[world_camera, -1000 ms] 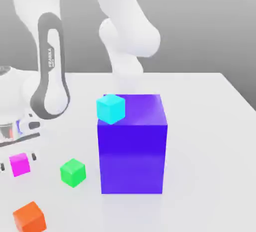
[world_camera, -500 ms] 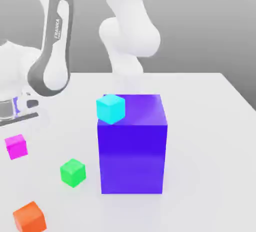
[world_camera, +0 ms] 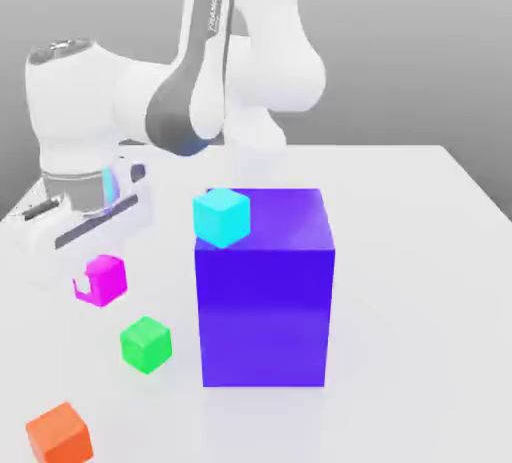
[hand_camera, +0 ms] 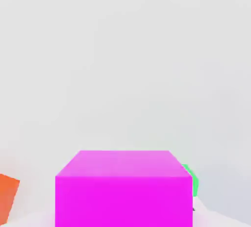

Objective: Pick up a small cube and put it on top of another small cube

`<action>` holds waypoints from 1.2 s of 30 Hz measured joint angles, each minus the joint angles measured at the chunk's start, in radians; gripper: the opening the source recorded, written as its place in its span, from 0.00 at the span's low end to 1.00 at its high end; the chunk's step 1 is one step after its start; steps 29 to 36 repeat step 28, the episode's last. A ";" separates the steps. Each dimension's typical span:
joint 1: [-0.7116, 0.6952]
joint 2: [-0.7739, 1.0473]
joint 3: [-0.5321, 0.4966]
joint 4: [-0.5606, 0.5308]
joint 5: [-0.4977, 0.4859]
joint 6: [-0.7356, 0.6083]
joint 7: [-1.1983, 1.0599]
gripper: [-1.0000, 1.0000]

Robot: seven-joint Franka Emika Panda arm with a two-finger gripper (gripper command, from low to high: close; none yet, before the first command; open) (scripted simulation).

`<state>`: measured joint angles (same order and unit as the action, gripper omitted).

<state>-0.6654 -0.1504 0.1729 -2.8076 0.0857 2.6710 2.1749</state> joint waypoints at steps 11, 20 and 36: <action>-0.005 0.029 0.033 -0.025 -0.102 0.037 0.011 0.00; -0.027 0.138 0.035 -0.019 -0.183 0.142 0.069 0.00; -0.025 0.236 0.039 -0.032 -0.185 0.253 0.069 1.00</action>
